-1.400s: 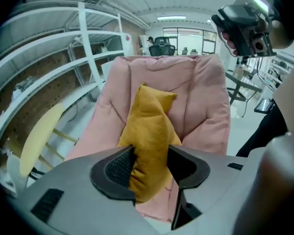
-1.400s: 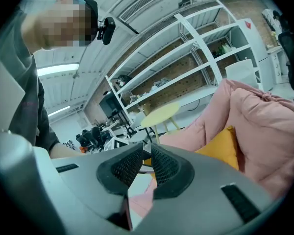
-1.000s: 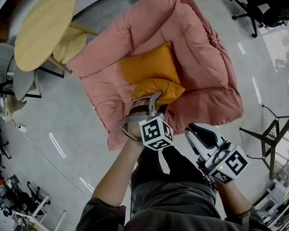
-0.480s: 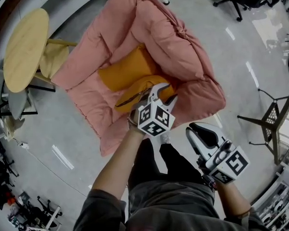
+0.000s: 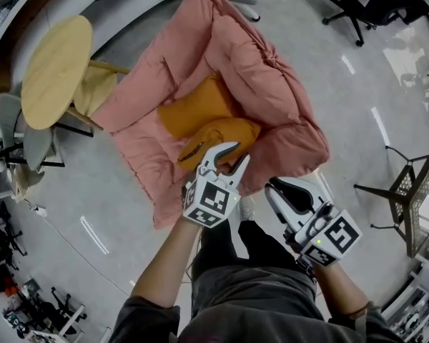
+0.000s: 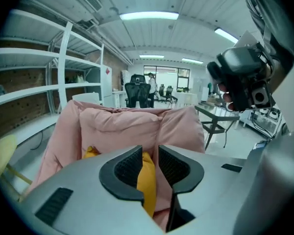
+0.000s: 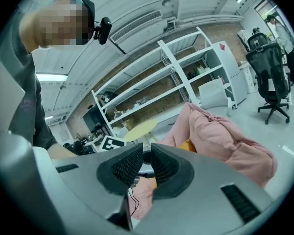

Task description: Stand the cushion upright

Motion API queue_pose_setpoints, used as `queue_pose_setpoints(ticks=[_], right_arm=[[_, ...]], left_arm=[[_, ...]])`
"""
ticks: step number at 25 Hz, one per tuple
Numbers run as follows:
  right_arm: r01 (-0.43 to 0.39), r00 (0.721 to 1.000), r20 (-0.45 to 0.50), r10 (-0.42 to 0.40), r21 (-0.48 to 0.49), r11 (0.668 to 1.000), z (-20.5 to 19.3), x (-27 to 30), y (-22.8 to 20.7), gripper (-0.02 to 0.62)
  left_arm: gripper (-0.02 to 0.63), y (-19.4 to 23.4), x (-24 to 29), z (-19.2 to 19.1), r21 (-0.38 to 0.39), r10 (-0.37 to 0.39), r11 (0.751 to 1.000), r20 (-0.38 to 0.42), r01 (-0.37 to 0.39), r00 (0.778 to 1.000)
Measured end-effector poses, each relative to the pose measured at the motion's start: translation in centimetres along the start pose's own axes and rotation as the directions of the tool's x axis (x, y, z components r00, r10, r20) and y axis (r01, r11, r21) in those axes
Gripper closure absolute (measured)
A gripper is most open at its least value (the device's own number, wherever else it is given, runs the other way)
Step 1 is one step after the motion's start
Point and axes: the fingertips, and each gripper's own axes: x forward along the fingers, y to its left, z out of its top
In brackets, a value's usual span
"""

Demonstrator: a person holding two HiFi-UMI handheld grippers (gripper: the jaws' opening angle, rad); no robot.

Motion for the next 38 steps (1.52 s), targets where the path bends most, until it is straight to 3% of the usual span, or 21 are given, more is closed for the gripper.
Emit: queue_pose_setpoints(ticks=[7, 15, 26, 38], right_arm=[[-0.049, 0.999, 0.007, 0.050, -0.054, 0.997, 1.8, 1.2, 1.8, 0.577], [-0.076, 0.997, 0.002, 0.076, -0.106, 0.991, 3.0, 0.7, 3.5, 0.577], [-0.122, 0.993, -0.016, 0.121, -0.154, 0.981, 3.5, -0.1, 5.8, 0.580], [-0.117, 0.993, -0.031, 0.113, -0.163, 0.980, 3.4, -0.8, 6.0, 0.580]], left_arm=[[0.573, 0.7, -6.8, 1.9, -0.043, 0.114, 0.993, 0.041, -0.112, 0.993], [0.594, -0.6, -12.3, 3.2, -0.081, 0.167, 0.984, 0.077, -0.161, 0.983], [0.595, -2.0, -14.6, 6.1, -0.053, 0.205, 0.978, 0.112, -0.200, 0.972], [0.595, -2.7, -15.2, 6.4, -0.050, 0.230, 0.973, 0.109, -0.226, 0.967]])
